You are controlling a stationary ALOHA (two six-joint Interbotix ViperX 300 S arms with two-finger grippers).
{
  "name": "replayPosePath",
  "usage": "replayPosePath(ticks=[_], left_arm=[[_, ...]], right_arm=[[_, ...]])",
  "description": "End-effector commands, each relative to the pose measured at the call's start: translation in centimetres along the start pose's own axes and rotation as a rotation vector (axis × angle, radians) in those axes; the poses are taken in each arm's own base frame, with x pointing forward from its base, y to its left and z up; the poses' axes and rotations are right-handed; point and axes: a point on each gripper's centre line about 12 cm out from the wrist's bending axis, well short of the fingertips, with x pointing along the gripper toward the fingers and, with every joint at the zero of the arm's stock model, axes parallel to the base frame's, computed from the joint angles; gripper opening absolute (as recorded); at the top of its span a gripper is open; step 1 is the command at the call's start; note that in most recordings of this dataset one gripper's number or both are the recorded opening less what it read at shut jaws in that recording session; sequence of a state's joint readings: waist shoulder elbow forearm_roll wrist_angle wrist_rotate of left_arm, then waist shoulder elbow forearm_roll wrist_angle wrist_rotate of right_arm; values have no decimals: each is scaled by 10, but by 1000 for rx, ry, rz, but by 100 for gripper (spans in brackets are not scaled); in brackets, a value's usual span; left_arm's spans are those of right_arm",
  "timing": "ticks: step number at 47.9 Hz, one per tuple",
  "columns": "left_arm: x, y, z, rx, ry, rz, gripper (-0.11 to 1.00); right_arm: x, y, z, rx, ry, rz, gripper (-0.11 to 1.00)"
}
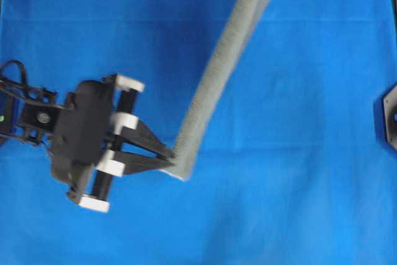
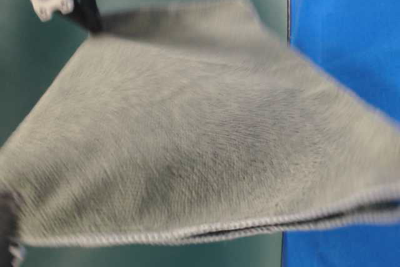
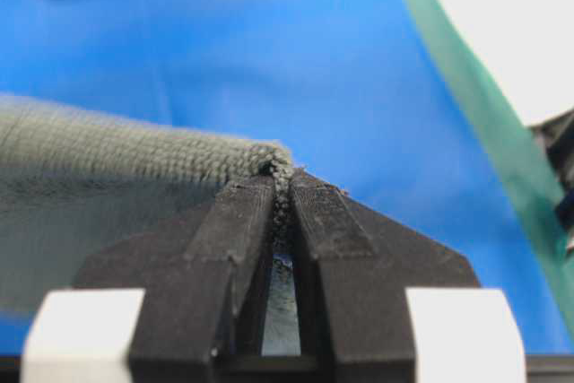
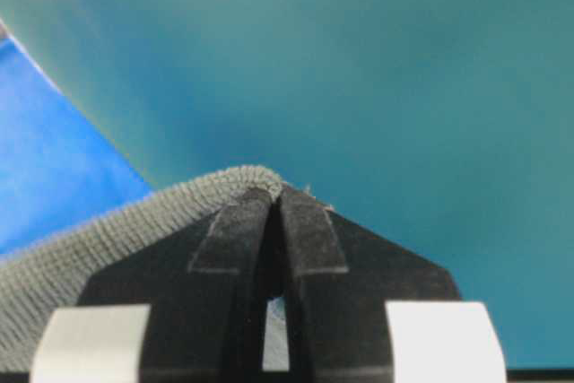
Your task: Fold a large towel.
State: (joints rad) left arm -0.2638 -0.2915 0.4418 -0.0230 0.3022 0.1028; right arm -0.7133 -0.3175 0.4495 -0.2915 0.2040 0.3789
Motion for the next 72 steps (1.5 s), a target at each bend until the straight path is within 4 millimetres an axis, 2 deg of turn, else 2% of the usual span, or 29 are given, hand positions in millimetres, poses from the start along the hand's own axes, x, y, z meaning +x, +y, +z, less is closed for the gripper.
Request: replayPosePath(ticks=[1,5,11,20,24,30,41,46,52,56,61,66,72], left_arm=[[5,-17,24,42,-65,-39,3],[16,-25,30,80,-77,-55,3],[29,-27,34,119,-96,-54,3],[49,-25,48,130,-167,-38,3],[62,-25,53,127,-192,-33,3],[93,-26,63,131,-223,-28,3],[168,-25,78,132,-261,-14,3],[196,-21,75,126,-259,-6,3],[216,-19,70,107,-257,-4,3],[223,-19,63,81,-248,-7,3],[224,-19,43,40,-203,-14,3],[212,-21,18,-28,-188,-21,3],[186,-29,-8,-137,-244,-36,3]], right_arm=[[16,3,26,-2,-57,8,2],[30,6,35,-3,-69,12,2],[45,10,45,-6,-78,17,2],[45,10,46,-5,-72,16,2],[39,5,38,-7,-45,0,2],[24,-6,25,-4,-9,-31,2],[-17,-30,-1,-14,57,-102,2],[-32,-32,-15,-37,101,-116,2],[-35,-34,-34,-51,159,-125,2],[-30,-34,-47,-52,186,-122,2],[-16,-30,-61,-54,207,-99,2],[7,-14,-72,-76,218,-44,2],[38,7,-77,-96,219,14,2]])
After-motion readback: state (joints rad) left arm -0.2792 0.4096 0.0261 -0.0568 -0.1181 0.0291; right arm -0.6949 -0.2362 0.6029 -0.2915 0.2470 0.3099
